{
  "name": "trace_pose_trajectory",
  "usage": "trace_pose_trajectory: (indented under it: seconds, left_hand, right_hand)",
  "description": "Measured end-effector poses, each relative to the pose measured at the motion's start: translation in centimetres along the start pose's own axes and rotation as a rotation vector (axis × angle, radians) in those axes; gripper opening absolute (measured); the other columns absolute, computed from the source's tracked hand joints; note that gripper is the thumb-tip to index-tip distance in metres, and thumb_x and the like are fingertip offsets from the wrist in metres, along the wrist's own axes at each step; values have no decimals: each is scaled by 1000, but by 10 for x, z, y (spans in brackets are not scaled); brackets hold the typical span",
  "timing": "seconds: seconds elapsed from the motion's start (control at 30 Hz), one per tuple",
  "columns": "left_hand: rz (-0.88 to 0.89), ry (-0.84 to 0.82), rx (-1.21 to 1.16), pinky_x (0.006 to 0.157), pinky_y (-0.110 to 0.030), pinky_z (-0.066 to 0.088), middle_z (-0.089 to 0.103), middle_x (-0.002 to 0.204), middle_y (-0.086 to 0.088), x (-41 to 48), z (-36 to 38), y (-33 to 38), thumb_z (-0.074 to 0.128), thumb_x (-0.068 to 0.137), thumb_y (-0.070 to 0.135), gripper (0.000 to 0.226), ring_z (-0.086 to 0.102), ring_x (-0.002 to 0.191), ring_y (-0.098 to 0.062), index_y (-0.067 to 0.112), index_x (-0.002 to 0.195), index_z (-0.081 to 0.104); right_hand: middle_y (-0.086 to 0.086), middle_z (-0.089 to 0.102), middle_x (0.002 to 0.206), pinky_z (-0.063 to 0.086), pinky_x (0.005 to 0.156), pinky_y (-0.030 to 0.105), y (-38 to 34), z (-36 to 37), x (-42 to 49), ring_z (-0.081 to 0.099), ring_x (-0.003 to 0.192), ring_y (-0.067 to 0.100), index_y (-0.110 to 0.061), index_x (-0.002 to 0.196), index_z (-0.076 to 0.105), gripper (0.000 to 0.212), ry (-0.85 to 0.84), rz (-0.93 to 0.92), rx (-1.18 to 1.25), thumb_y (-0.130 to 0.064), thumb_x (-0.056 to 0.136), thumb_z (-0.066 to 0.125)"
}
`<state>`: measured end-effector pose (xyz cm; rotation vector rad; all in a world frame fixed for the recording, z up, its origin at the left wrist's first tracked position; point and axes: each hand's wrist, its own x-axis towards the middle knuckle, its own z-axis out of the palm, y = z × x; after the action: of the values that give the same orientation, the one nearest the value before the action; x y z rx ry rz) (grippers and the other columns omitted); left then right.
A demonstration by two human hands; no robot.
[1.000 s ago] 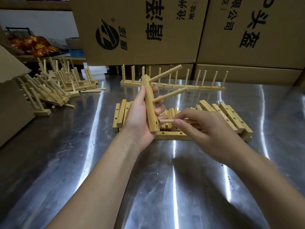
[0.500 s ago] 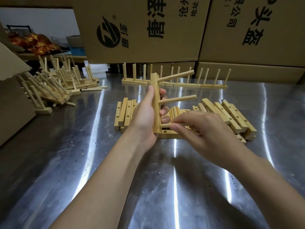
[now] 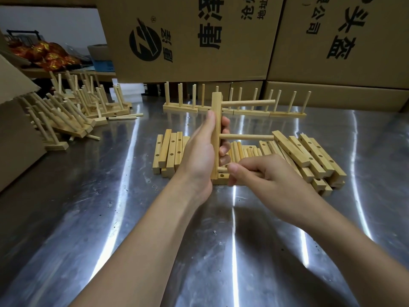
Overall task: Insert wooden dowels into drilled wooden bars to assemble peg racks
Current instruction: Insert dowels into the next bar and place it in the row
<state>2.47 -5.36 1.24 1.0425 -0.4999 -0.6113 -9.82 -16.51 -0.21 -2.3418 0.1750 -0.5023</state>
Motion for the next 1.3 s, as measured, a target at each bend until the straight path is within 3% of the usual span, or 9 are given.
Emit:
trace_pose_trajectory:
  seconds: [0.13, 0.33, 0.57, 0.8, 0.93, 1.03, 1.1, 1.17, 1.3]
  left_hand:
    - [3, 25, -17, 52, -21, 39, 57, 79, 9, 2, -1, -1, 38, 112, 53, 44, 44, 58, -6, 21, 103, 67]
    - [54, 14, 24, 51, -18, 39, 56, 79, 10, -3, 1, -2, 39, 113, 51, 44, 44, 58, -4, 20, 101, 68]
    - [130, -17, 90, 55, -21, 40, 56, 84, 7, -5, 7, -6, 41, 112, 53, 44, 46, 63, -6, 21, 99, 69]
    - [85, 0, 33, 50, -19, 38, 58, 82, 9, 1, 0, -7, 43, 111, 53, 44, 45, 60, -4, 22, 98, 71]
    - [76, -20, 44, 49, -18, 39, 57, 81, 7, 1, 0, -13, 43, 110, 55, 45, 46, 60, -4, 22, 97, 71]
    - [70, 19, 93, 57, -23, 44, 56, 82, 8, 2, 2, -16, 39, 109, 60, 48, 50, 67, -7, 29, 94, 72]
    - [88, 57, 172, 73, -32, 49, 59, 88, 9, 3, 2, -17, 34, 107, 66, 52, 56, 82, -12, 36, 92, 72]
    - [86, 86, 170, 71, -39, 55, 65, 92, 9, 4, 1, -18, 31, 105, 71, 55, 67, 86, -16, 35, 97, 71]
    - [74, 178, 15, 72, -32, 62, 72, 110, 14, 7, -2, -11, 31, 106, 70, 52, 73, 87, 3, 45, 87, 73]
  right_hand:
    - [-13, 65, 74, 39, 58, 20, -3, 0, 0, 55, 64, 9, -27, 91, 66, 15, 14, -35, -7, -40, 99, 71]
    - [-9, 52, 57, 32, 54, 22, -6, 6, -2, 46, 56, 10, -21, 73, 65, 35, 67, -81, -55, -36, 104, 65]
    - [-5, 29, 55, 16, 39, 19, -17, -3, 2, 21, 45, 9, -10, 73, 68, 43, -188, 516, 705, -36, 105, 62]
    - [-12, 42, 51, 29, 45, 17, -19, 7, 3, 33, 46, 4, -13, 73, 70, 36, -59, 281, 378, -36, 101, 69]
    - [-3, 36, 49, 24, 47, 25, -16, 13, 1, 27, 48, 14, -15, 69, 76, 46, -72, 348, 401, -42, 105, 63]
    - [-8, 40, 49, 26, 44, 19, -16, 7, 5, 31, 45, 8, -14, 79, 77, 33, -77, 399, 447, -37, 101, 70]
    - [-8, 50, 57, 29, 44, 18, -18, -3, 8, 38, 47, 5, -13, 95, 73, 19, -117, 459, 579, -32, 97, 75]
    - [2, 63, 74, 35, 49, 19, -22, -15, 12, 45, 55, 6, -15, 98, 75, 14, -224, 464, 741, -28, 96, 75]
    - [14, 77, 105, 49, 66, 17, -22, -25, 15, 59, 73, 9, -8, 112, 82, 33, -246, 429, 891, -28, 86, 78]
